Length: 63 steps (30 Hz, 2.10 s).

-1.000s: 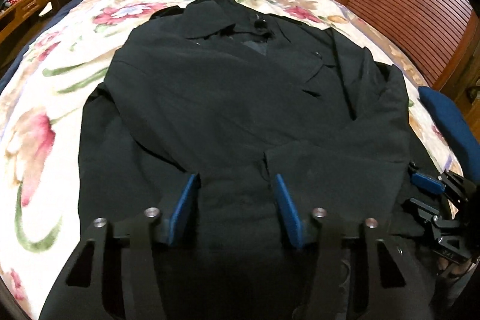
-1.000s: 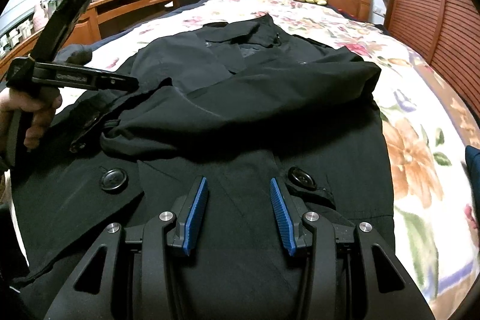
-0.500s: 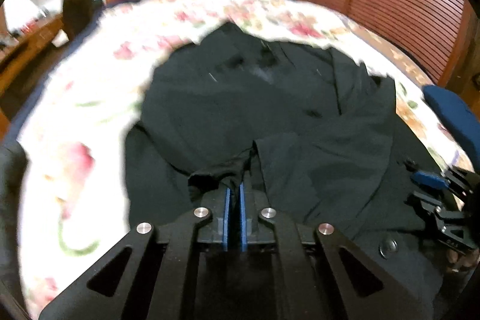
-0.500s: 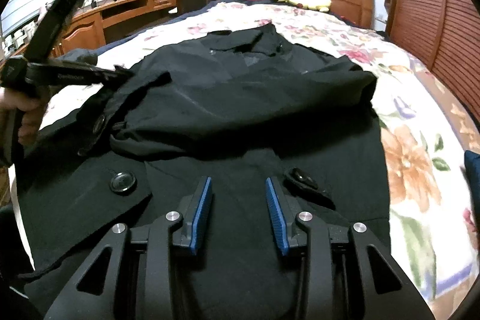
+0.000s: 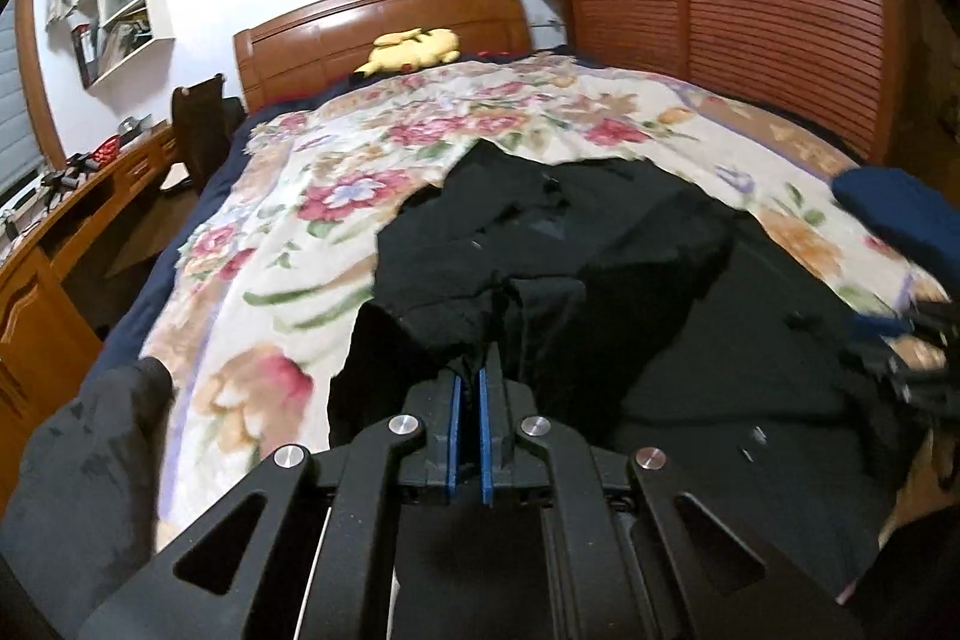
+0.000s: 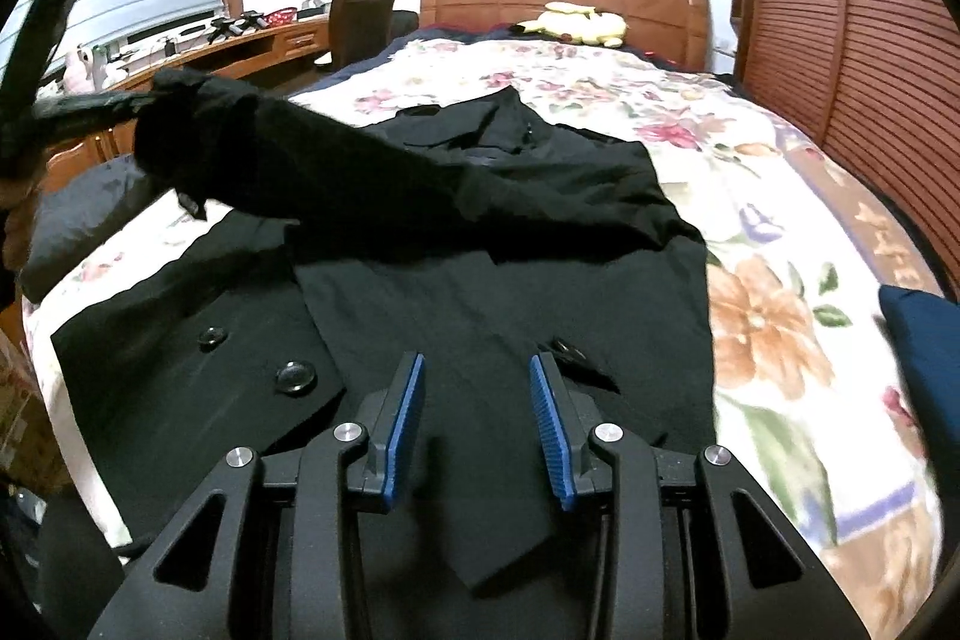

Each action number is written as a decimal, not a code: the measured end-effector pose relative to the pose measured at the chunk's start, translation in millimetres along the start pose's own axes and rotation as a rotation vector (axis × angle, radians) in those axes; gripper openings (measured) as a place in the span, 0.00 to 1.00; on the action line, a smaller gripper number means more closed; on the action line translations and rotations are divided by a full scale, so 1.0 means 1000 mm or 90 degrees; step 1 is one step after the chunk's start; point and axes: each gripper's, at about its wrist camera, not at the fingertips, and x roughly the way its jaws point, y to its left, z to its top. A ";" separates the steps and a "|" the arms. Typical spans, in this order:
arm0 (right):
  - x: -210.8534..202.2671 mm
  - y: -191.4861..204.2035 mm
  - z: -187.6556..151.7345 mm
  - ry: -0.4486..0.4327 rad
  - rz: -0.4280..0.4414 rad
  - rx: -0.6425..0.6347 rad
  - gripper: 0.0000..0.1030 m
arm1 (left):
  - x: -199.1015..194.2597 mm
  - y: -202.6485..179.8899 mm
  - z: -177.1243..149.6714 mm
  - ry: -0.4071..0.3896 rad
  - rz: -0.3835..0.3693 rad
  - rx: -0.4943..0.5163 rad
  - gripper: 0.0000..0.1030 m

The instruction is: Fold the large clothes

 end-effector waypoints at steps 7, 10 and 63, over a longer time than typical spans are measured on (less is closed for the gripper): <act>-0.024 0.002 -0.009 0.001 -0.010 0.008 0.36 | -0.022 -0.030 -0.045 0.008 -0.048 0.001 0.05; -0.027 0.002 -0.008 0.000 -0.007 0.001 0.36 | -0.027 -0.039 -0.060 0.014 -0.062 0.000 0.05; -0.037 -0.009 -0.018 0.011 0.014 0.002 0.36 | -0.005 -0.002 -0.129 0.078 -0.041 -0.084 0.78</act>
